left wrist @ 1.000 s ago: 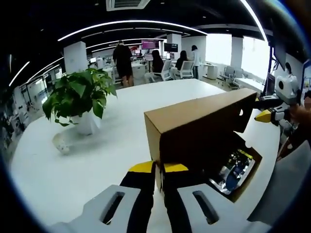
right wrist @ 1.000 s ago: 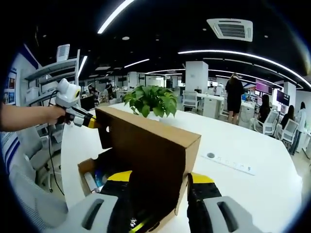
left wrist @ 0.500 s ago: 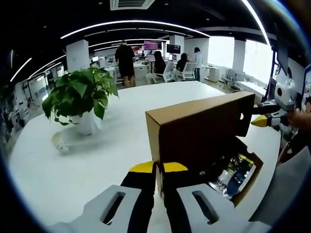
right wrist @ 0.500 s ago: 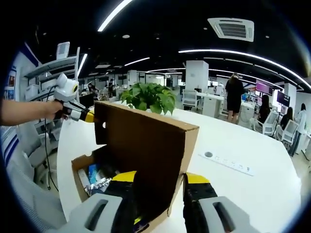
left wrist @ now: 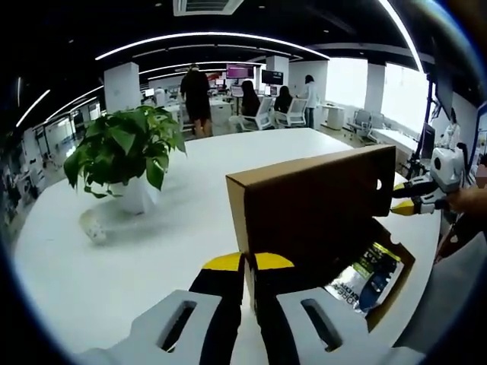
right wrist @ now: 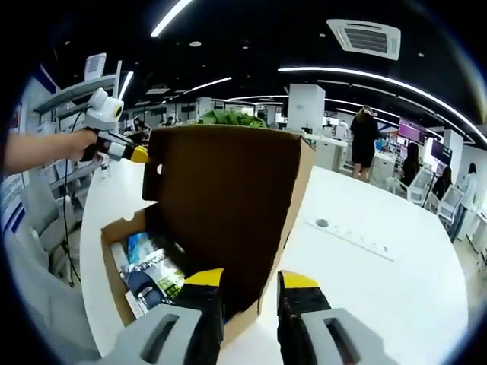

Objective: Operate the shoe box by opening the lid, removing the specified soft item, and placing it in the target area until the item is outside and the box remains undamaged.

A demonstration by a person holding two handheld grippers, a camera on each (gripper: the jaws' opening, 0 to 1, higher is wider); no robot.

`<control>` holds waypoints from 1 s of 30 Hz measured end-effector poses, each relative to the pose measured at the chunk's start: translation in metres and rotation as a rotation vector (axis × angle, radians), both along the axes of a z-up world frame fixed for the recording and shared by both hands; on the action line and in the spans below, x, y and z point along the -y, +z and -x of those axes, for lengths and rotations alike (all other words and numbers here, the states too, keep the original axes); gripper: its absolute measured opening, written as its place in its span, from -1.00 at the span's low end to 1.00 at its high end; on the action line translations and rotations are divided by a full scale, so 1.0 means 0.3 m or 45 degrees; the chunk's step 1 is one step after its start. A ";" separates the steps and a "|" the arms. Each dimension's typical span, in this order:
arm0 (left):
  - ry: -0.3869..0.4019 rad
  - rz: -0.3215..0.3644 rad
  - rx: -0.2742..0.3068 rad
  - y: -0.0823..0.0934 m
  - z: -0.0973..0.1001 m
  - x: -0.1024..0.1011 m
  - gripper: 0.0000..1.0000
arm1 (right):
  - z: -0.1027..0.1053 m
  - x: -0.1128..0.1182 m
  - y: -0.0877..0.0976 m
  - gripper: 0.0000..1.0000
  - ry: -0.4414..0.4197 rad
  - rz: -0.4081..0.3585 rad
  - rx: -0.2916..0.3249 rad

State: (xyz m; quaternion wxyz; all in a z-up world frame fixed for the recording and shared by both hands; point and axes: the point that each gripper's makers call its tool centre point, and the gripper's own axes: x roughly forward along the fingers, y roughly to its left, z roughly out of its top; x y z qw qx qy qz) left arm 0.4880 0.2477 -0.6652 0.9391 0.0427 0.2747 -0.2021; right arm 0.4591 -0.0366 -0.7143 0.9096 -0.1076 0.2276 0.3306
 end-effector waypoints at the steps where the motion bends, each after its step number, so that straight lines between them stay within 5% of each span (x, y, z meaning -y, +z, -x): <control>1: 0.000 -0.001 0.000 0.000 -0.001 0.000 -0.97 | -0.001 0.002 -0.007 -0.65 -0.003 0.004 -0.004; 17: -0.010 0.004 -0.005 -0.006 -0.036 -0.003 -0.97 | -0.027 0.020 -0.084 -1.00 -0.059 0.058 -0.024; 30: -0.012 -0.004 -0.002 -0.018 -0.066 0.001 -0.96 | -0.039 0.027 -0.103 -1.00 -0.052 0.092 -0.021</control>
